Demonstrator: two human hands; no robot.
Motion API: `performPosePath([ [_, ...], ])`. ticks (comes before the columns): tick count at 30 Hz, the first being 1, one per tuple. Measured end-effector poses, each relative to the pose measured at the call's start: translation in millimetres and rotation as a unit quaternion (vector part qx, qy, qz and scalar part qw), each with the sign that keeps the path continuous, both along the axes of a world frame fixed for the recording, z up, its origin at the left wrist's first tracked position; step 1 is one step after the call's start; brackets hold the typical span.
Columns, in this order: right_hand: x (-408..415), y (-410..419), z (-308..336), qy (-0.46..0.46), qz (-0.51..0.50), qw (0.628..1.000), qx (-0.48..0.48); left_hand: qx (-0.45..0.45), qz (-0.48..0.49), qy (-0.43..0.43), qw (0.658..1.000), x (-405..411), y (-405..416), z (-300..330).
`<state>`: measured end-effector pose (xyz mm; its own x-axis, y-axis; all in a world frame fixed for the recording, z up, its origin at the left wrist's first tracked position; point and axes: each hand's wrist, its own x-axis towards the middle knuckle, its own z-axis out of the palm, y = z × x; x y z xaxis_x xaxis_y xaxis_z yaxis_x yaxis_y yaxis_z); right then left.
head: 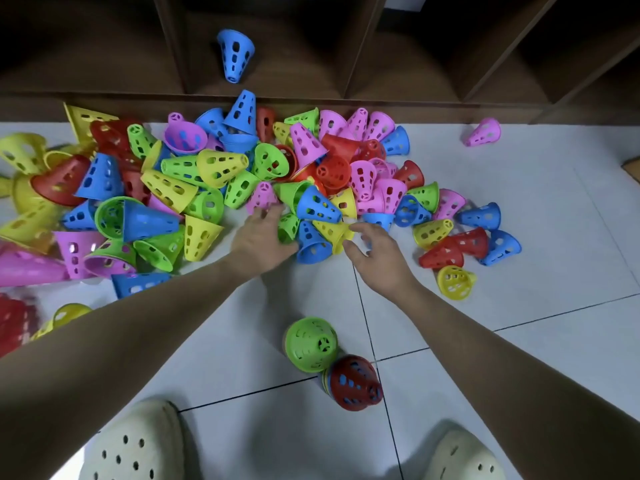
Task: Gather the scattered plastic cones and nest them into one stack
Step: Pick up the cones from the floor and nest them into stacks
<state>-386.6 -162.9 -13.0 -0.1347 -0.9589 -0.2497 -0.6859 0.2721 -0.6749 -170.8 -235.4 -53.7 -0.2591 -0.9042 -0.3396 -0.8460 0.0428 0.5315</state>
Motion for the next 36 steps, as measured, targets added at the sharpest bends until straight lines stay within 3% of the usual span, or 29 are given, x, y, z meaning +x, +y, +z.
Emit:
performPosePath([
  [7, 6, -29, -20, 0.092, 0.018, 0.996, 0.01, 0.005, -0.021, -0.077, 0.997, 28, 18, -9],
  [15, 10, -38, -28, 0.15, 0.012, 0.977, 0.148, 0.027, -0.013, -0.121, 0.992, 55, 46, -7],
  [20, 2, -32, -21, 0.232, 0.064, 0.937, 0.253, 0.01, -0.07, -0.23, 0.971, 69, 59, 3],
  [22, -3, -25, -22, 0.243, 0.064, 0.925, 0.286, 0.004, -0.08, -0.235, 0.969, 72, 59, 9],
  [24, -8, -16, -25, 0.21, 0.035, 0.938, 0.275, 0.016, -0.064, -0.19, 0.98, 74, 59, 15],
  [26, -12, -8, -26, 0.144, -0.003, 0.963, 0.226, 0.037, 0.001, -0.029, 0.999, 74, 63, 27],
  [28, -14, -4, -23, 0.073, -0.034, 0.982, 0.17, 0.059, 0.066, 0.164, 0.982, 71, 72, 44],
  [29, -15, -4, -20, 0.042, -0.048, 0.987, 0.149, 0.056, 0.076, 0.218, 0.971, 68, 77, 51],
  [33, -20, -8, -7, -0.087, -0.108, 0.985, 0.102, 0.045, 0.078, 0.315, 0.945, 54, 103, 78],
  [36, -21, -12, 10, -0.165, -0.134, 0.974, 0.078, 0.044, 0.031, 0.336, 0.94, 47, 125, 90],
])
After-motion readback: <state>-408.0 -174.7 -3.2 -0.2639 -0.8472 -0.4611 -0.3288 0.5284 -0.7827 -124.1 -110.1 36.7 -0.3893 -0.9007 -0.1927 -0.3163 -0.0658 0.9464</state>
